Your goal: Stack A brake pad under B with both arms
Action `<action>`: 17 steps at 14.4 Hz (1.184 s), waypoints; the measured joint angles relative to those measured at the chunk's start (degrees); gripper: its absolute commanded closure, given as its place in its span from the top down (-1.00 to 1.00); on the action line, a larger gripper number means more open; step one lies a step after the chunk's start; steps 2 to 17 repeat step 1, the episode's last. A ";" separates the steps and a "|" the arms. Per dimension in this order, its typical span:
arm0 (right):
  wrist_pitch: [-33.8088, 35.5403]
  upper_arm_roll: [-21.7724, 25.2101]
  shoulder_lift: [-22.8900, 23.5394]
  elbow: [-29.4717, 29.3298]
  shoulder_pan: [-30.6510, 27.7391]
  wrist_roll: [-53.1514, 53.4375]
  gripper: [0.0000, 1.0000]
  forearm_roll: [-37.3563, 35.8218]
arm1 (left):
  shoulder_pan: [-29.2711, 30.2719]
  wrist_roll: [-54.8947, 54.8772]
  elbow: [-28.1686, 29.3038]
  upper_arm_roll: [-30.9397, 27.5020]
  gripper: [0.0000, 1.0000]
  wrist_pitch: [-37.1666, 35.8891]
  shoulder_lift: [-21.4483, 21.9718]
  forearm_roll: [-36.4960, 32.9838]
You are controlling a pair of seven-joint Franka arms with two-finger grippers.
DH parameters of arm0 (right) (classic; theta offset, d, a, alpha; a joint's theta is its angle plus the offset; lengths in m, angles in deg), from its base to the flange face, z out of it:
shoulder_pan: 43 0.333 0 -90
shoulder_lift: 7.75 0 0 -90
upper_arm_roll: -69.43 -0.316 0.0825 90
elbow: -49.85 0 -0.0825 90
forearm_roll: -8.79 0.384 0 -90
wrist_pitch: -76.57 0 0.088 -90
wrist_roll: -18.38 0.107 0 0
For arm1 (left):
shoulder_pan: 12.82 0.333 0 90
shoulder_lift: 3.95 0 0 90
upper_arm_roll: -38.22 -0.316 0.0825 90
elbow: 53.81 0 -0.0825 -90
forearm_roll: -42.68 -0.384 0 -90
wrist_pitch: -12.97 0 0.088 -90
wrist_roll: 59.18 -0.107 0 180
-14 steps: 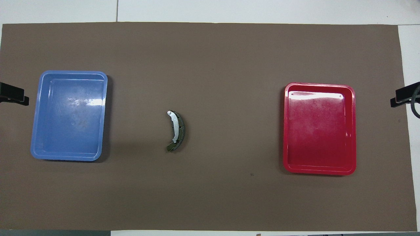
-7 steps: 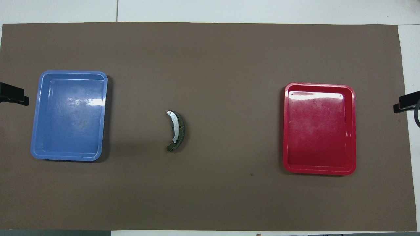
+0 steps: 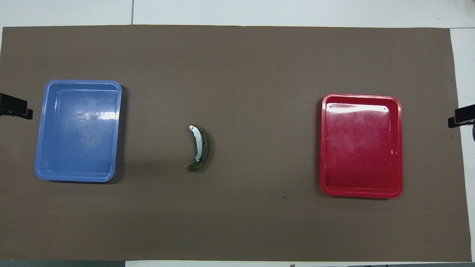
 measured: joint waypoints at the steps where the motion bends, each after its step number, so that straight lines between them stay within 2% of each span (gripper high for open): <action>1: -0.11 -0.05 0.00 0.00 0.00 0.00 1.00 0.00 | 0.00 0.00 0.00 0.00 1.00 0.00 0.00 0.00; 17: -0.11 -0.05 0.00 0.00 0.00 0.00 1.00 0.00 | 0.00 0.00 0.00 0.00 1.00 0.00 0.00 0.00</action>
